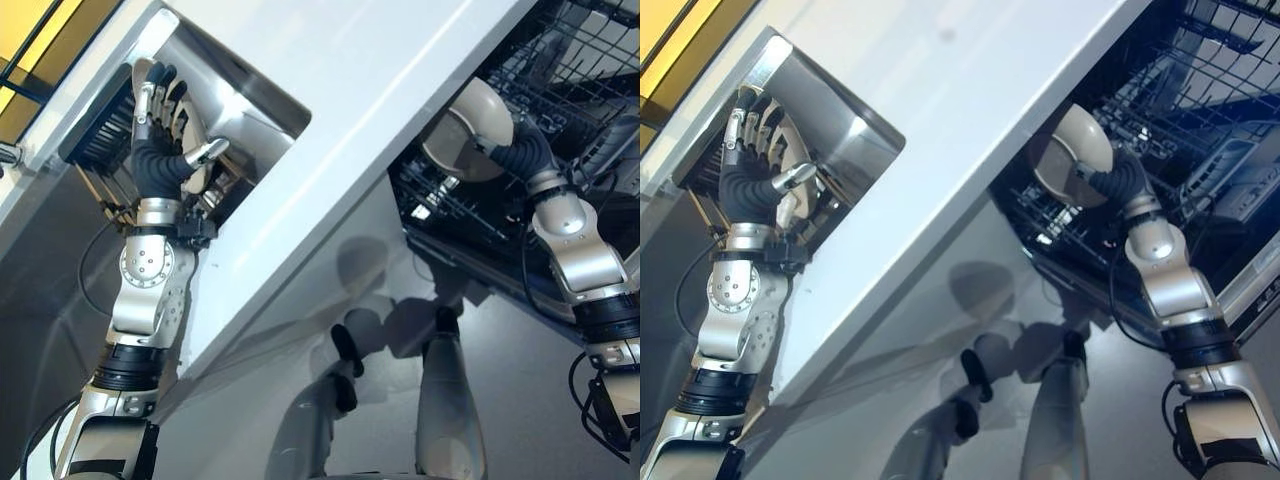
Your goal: Pick up plates and place into dishwasher.
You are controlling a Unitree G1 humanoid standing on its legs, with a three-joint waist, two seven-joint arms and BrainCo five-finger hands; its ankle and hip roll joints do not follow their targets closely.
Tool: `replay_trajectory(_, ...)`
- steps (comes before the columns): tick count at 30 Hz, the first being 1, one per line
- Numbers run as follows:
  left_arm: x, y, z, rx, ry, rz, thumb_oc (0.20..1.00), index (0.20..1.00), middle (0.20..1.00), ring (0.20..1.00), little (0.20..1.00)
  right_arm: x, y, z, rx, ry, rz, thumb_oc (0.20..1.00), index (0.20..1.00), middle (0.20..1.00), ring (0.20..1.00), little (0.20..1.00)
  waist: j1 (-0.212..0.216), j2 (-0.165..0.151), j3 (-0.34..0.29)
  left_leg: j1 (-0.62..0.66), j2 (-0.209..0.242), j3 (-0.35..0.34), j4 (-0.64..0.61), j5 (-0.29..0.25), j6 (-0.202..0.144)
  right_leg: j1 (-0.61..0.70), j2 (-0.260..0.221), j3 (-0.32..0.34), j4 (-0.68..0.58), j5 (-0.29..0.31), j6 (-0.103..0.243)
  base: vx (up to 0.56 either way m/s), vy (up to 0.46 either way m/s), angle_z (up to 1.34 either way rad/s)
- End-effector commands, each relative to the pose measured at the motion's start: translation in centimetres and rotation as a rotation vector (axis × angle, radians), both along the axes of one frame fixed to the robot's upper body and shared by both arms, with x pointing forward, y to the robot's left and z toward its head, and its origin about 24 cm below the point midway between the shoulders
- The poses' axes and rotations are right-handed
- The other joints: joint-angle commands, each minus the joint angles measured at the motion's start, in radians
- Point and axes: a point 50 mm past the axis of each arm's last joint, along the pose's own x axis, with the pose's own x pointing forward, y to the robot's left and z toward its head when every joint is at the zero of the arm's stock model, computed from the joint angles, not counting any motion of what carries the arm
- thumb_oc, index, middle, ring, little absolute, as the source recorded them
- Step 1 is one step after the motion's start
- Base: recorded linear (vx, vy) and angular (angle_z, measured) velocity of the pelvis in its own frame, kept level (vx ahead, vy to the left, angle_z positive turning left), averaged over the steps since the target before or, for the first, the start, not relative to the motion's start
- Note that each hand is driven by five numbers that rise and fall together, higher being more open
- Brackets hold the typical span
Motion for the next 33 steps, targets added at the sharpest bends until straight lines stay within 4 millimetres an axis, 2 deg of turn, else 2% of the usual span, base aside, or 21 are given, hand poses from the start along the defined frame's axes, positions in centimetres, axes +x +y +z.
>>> replay_trajectory(1,0.4,0.0,0.9,0.033,0.009,-0.015,1.000,1.000,1.000,1.000,1.000,-0.8,-4.2,-11.1,-0.135,0.520,-0.226,0.200,0.200,0.200,0.200,0.200,0.004,-0.027,0.054,-0.009,-0.023,0.008,0.198,-0.204,0.022,0.054,0.036,-0.080,-0.197,0.072,-0.049,0.00,-0.024,0.11)
replay_trajectory(4,0.4,0.1,1.2,0.045,0.009,-0.018,1.000,1.000,1.000,1.000,1.000,-1.2,-5.0,-11.9,-0.185,0.590,-0.246,0.200,0.200,0.200,0.200,0.200,0.006,-0.036,0.054,-0.004,-0.019,0.008,0.205,-0.208,0.024,0.062,0.034,-0.084,-0.189,0.068,-0.049,0.02,-0.022,0.18)
replay_trajectory(5,0.4,0.1,1.3,0.050,0.010,-0.019,1.000,1.000,1.000,1.000,1.000,-1.5,-5.2,-12.3,-0.186,0.619,-0.248,0.200,0.200,0.200,0.200,0.200,0.007,-0.038,0.054,0.011,-0.020,-0.006,0.210,-0.228,0.017,0.080,0.033,-0.084,-0.179,0.043,-0.042,0.07,-0.021,0.20)
replay_trajectory(12,0.2,0.6,1.9,0.067,0.007,-0.018,1.000,1.000,1.000,1.000,1.000,-3.2,-6.9,-14.8,-0.301,0.801,-0.267,0.200,0.200,0.200,0.200,0.200,0.014,-0.060,0.054,0.061,-0.014,-0.018,0.225,-0.237,0.020,0.142,0.023,-0.103,-0.152,0.024,-0.046,0.03,-0.016,0.12)
replay_trajectory(22,-0.6,1.8,1.8,0.093,0.031,-0.004,1.000,1.000,1.000,1.000,1.000,-7.9,-10.5,-18.6,-0.476,1.068,-0.382,0.200,0.200,0.200,0.200,0.200,0.037,-0.116,-0.002,0.145,-0.002,-0.050,0.227,-0.249,0.022,0.272,0.031,-0.135,-0.143,-0.007,-0.061,0.06,-0.026,0.24)
replay_trajectory(29,-1.1,2.8,1.2,0.125,0.071,0.009,1.000,1.000,1.000,1.000,1.000,-11.3,-11.6,-21.5,-0.451,1.274,-0.384,0.200,0.200,0.200,0.200,0.200,0.063,-0.168,-0.050,0.183,0.009,-0.072,0.231,-0.264,0.025,0.351,0.047,-0.154,-0.160,-0.018,-0.063,0.06,-0.048,0.24)
replay_trajectory(33,-1.3,3.3,0.9,0.144,0.090,0.014,1.000,1.000,1.000,1.000,1.000,-12.6,-11.6,-22.9,-0.420,1.322,-0.379,0.200,0.200,0.200,0.200,0.200,0.075,-0.193,-0.077,0.203,0.014,-0.066,0.211,-0.245,0.032,0.391,0.057,-0.164,-0.197,0.005,-0.068,0.01,-0.041,0.19)
